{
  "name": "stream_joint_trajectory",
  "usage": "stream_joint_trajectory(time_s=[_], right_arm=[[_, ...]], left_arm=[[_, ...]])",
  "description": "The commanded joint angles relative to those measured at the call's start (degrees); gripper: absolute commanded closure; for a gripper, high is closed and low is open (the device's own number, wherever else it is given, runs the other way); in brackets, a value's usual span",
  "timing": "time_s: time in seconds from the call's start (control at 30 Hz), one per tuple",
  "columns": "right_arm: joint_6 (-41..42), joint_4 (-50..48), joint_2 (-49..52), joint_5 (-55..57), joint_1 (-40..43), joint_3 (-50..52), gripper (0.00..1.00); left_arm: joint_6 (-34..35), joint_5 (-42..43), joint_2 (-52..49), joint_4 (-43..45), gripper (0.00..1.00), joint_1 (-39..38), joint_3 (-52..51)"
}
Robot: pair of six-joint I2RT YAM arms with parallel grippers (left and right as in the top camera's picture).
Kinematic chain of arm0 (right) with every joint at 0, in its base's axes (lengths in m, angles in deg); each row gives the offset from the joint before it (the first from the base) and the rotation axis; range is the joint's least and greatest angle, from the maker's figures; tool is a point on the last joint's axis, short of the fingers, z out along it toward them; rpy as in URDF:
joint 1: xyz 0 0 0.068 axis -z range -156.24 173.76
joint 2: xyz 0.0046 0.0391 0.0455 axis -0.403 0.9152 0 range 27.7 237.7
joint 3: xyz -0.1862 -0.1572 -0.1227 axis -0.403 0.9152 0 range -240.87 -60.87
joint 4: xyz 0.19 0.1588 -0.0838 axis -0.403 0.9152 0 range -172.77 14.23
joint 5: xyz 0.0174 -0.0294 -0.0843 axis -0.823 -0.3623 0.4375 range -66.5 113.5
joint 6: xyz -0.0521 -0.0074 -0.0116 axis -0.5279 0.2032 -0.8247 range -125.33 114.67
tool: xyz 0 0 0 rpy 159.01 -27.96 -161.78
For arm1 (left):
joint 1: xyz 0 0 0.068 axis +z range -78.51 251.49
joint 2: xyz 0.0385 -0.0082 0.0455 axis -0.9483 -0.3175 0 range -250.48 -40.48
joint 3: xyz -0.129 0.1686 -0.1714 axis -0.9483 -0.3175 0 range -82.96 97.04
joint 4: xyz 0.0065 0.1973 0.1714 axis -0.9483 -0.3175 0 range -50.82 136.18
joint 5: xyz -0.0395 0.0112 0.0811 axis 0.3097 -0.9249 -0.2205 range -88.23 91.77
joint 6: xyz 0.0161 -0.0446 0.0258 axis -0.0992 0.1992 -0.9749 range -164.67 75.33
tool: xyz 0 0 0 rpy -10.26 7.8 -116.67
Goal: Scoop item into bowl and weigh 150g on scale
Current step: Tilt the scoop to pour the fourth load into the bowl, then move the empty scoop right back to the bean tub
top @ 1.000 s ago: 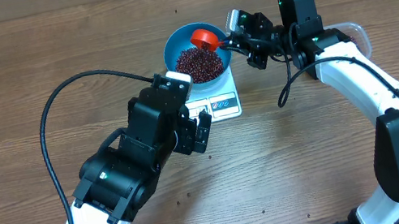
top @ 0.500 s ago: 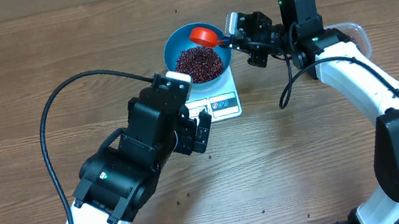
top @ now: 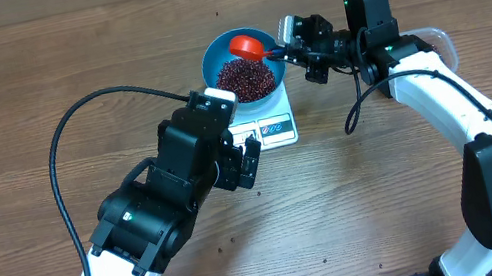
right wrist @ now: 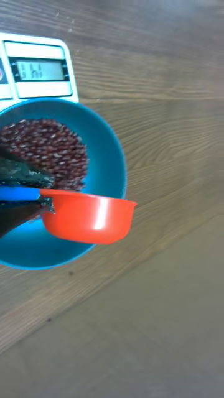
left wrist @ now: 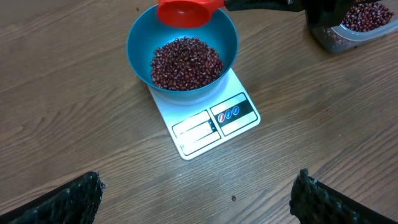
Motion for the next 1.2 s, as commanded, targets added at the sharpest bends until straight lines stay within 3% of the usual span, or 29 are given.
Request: stream_joint_trajectory(time_s=[0.0, 0.13, 0.2, 0.3, 0.47, 0.8, 1.03, 1.17], right_arm=[[6.2, -2.8, 0.0, -4.5, -0.1, -0.2, 0.96], [17.6, -7.2, 0.0, -4.5, 0.5, -0.2, 0.96], [28.5, -11.4, 0.0, -3.6, 1.7, -0.2, 0.96], [52.3, -16.2, -0.5, 4.0, 5.0, -0.2, 0.96], [75.1, -13.1, -2.4, 5.4, 12.9, -0.2, 0.96], [73.1, 8.2, -11.9, 9.1, 23.8, -0.2, 0.96], [62.9, 18.9, -22.0, 28.0, 24.5, -0.2, 0.96], [57.6, 23.8, -22.9, 38.0, 24.4, -0.2, 0.96]], left_arm=[[0.4, -0.3, 1.0, 0.0, 0.00, 0.3, 0.2], [0.4, -0.3, 1.0, 0.0, 0.00, 0.3, 0.2], [0.4, -0.3, 1.0, 0.0, 0.01, 0.3, 0.2], [0.4, -0.3, 1.0, 0.0, 0.00, 0.3, 0.2], [0.4, -0.3, 1.0, 0.0, 0.00, 0.3, 0.2], [0.4, -0.3, 1.0, 0.0, 0.00, 0.3, 0.2], [0.4, -0.3, 1.0, 0.0, 0.00, 0.3, 0.2], [0.4, -0.3, 1.0, 0.0, 0.00, 0.3, 0.2]])
